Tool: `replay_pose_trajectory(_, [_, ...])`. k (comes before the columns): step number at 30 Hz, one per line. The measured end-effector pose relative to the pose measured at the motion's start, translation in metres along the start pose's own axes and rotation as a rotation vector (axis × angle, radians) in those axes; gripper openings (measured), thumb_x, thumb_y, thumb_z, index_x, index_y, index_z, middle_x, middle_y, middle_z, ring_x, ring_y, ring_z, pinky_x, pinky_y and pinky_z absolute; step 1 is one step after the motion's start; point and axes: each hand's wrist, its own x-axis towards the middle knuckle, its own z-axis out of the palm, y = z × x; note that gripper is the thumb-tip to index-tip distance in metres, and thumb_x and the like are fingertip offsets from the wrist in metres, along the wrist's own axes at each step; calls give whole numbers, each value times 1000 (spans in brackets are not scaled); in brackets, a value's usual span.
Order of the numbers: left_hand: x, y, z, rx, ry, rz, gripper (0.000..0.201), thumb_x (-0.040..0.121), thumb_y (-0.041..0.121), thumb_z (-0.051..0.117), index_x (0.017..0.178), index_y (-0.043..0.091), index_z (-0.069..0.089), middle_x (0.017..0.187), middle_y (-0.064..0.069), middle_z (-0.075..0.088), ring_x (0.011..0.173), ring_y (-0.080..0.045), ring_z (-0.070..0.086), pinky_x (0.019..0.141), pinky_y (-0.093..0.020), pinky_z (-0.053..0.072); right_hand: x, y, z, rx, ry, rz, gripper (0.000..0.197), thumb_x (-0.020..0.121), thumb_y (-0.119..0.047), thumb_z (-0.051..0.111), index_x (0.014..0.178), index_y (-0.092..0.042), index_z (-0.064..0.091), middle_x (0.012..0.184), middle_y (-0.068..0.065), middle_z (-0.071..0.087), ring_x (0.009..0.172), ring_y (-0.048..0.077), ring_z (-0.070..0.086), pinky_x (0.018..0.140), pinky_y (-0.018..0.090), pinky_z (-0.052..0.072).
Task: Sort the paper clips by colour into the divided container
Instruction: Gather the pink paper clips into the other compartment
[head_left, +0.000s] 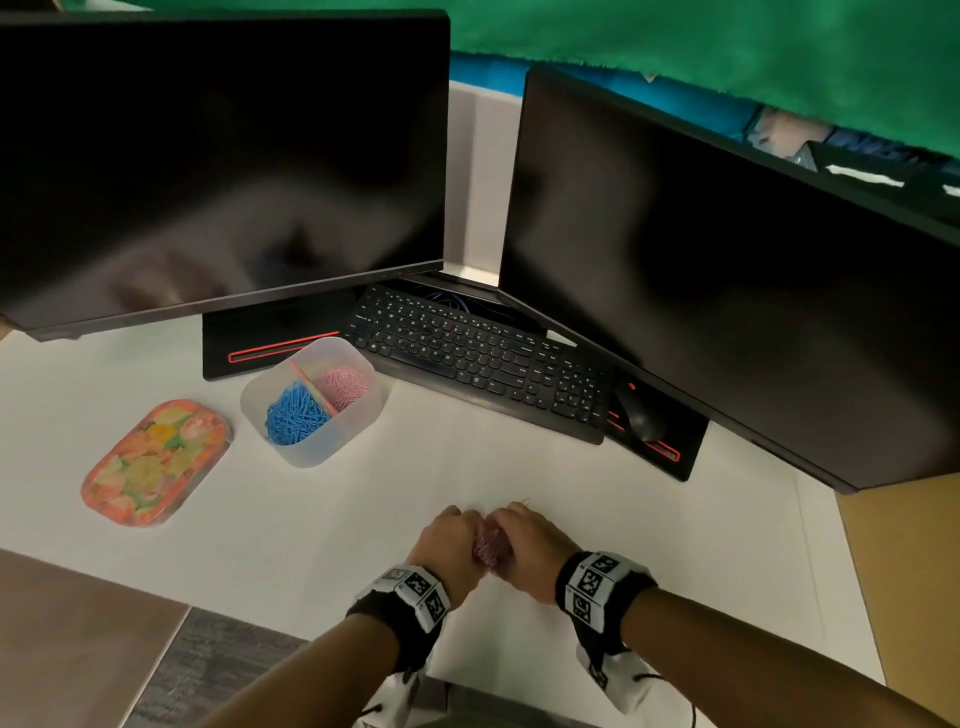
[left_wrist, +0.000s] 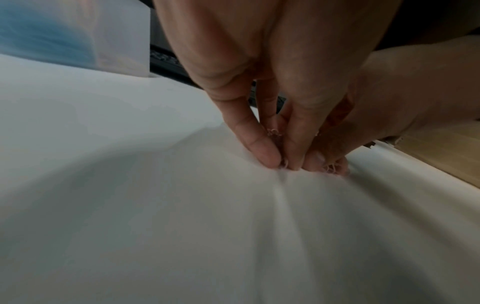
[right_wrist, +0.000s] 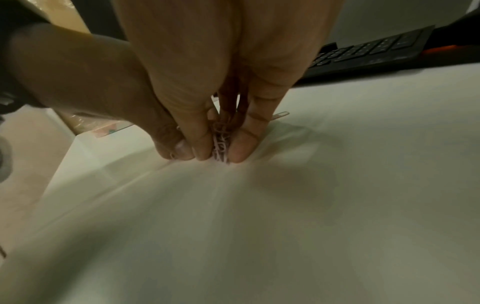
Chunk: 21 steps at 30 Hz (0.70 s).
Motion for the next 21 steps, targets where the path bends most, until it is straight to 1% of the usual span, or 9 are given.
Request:
replay_pose_trajectory(4, [9, -3, 1, -29, 41, -28, 17, 80, 20, 60, 96, 20, 65, 95, -2, 57, 84, -20, 59, 71, -24, 46, 5, -1, 0, 61, 63, 1, 25, 81, -24, 66, 104, -15, 62, 103, 2, 59, 95, 19, 57, 85, 31, 50])
replay_pose_trajectory(7, [15, -3, -2, -56, 51, -46, 15, 79, 19, 61, 93, 20, 64, 93, -1, 62, 81, -17, 58, 68, -22, 43, 9, -3, -2, 109, 104, 7, 23, 79, -21, 68, 101, -14, 66, 95, 0, 57, 88, 17, 57, 79, 24, 48])
replay_pose_trajectory(9, [17, -4, -4, -80, 51, -65, 12, 78, 17, 62, 90, 20, 64, 88, 2, 63, 78, -16, 57, 66, -21, 43, 12, -6, -5, 146, 125, 18, 19, 79, -19, 69, 95, -10, 69, 91, 1, 58, 84, 19, 59, 76, 26, 49])
replay_pose_trajectory(11, [19, -4, -8, -109, 54, -90, 11, 78, 16, 63, 88, 19, 64, 83, 3, 62, 76, -15, 57, 65, -21, 44, 16, -9, -7, 169, 127, 32, 14, 78, -16, 68, 89, -8, 71, 87, 5, 63, 83, 22, 62, 74, 30, 52])
replay_pose_trajectory(14, [20, -5, -12, -129, 62, -123, 9, 79, 17, 63, 86, 18, 67, 84, 2, 68, 79, -15, 61, 67, -22, 48, 21, -11, -9, 216, 118, 67, 7, 76, -13, 65, 74, -11, 71, 77, 5, 67, 75, 20, 64, 70, 33, 54])
replay_pose_trajectory(16, [21, -7, -15, -138, 65, -136, 5, 78, 18, 64, 82, 18, 68, 83, 1, 69, 78, -16, 62, 65, -22, 49, 24, -13, -9, 240, 121, 79, 11, 76, -15, 63, 67, -13, 70, 71, 3, 68, 71, 18, 64, 67, 32, 54])
replay_pose_trajectory(18, [21, -7, -17, -151, 70, -151, 3, 79, 18, 64, 80, 18, 67, 81, 1, 68, 73, -15, 60, 62, -22, 48, 27, -17, -11, 256, 123, 87, 13, 77, -17, 62, 70, -11, 71, 72, 5, 69, 73, 20, 65, 66, 31, 53])
replay_pose_trajectory(21, [22, -8, -24, -150, 92, -145, 7, 80, 16, 60, 82, 15, 67, 81, -1, 67, 75, -18, 60, 63, -24, 47, 31, -22, -17, 273, 135, 91, 12, 79, -20, 64, 78, -12, 73, 77, 4, 71, 75, 18, 66, 67, 28, 54])
